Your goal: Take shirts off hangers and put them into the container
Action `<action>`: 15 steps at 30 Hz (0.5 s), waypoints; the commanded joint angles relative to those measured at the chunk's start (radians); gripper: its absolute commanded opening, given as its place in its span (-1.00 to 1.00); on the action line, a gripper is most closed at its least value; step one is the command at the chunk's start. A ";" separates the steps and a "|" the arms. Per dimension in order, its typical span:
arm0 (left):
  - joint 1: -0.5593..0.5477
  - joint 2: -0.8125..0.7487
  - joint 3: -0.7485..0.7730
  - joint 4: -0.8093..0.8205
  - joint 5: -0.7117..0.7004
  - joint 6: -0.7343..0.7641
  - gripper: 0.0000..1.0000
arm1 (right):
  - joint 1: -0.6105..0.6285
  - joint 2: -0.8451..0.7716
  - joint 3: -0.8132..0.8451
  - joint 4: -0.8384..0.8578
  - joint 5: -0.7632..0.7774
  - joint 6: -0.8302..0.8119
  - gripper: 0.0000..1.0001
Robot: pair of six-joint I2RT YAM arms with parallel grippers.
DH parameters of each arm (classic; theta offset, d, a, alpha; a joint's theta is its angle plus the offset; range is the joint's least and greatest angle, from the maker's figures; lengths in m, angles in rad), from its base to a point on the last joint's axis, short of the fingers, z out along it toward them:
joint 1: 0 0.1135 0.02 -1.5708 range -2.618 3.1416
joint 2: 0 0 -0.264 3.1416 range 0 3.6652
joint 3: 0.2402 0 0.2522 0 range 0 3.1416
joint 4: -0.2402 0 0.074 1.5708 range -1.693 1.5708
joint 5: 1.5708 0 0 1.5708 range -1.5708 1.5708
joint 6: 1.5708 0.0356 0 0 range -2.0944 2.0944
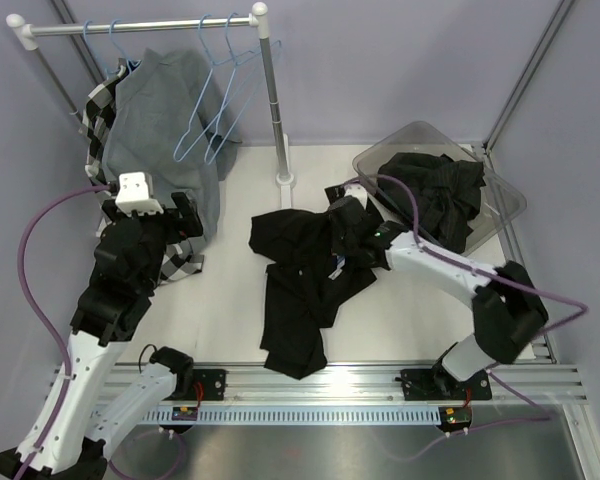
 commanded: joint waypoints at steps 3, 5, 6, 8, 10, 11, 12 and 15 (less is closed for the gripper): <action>0.004 -0.020 -0.014 0.072 -0.037 0.008 0.98 | -0.007 -0.246 0.320 -0.097 0.089 -0.197 -1.00; 0.003 -0.029 -0.015 0.077 -0.040 0.008 0.98 | -0.039 -0.254 0.490 -0.165 0.099 -0.238 -1.00; 0.004 -0.031 -0.020 0.077 -0.043 0.008 0.98 | -0.084 -0.252 0.547 -0.177 0.087 -0.251 -1.00; 0.004 -0.034 -0.021 0.080 -0.040 0.007 0.98 | -0.141 -0.237 0.695 -0.197 0.067 -0.281 -1.00; 0.003 -0.034 -0.027 0.083 -0.034 0.004 0.98 | -0.233 -0.205 0.858 -0.217 0.034 -0.286 -1.00; 0.004 -0.034 -0.027 0.084 -0.033 0.002 0.98 | -0.260 -0.191 0.910 -0.222 0.011 -0.292 -1.00; 0.004 -0.031 -0.029 0.086 -0.028 0.001 0.98 | -0.280 -0.177 0.963 -0.222 0.012 -0.301 -1.00; 0.004 -0.028 -0.029 0.084 -0.022 -0.001 0.98 | -0.326 -0.113 1.157 -0.212 0.029 -0.355 -1.00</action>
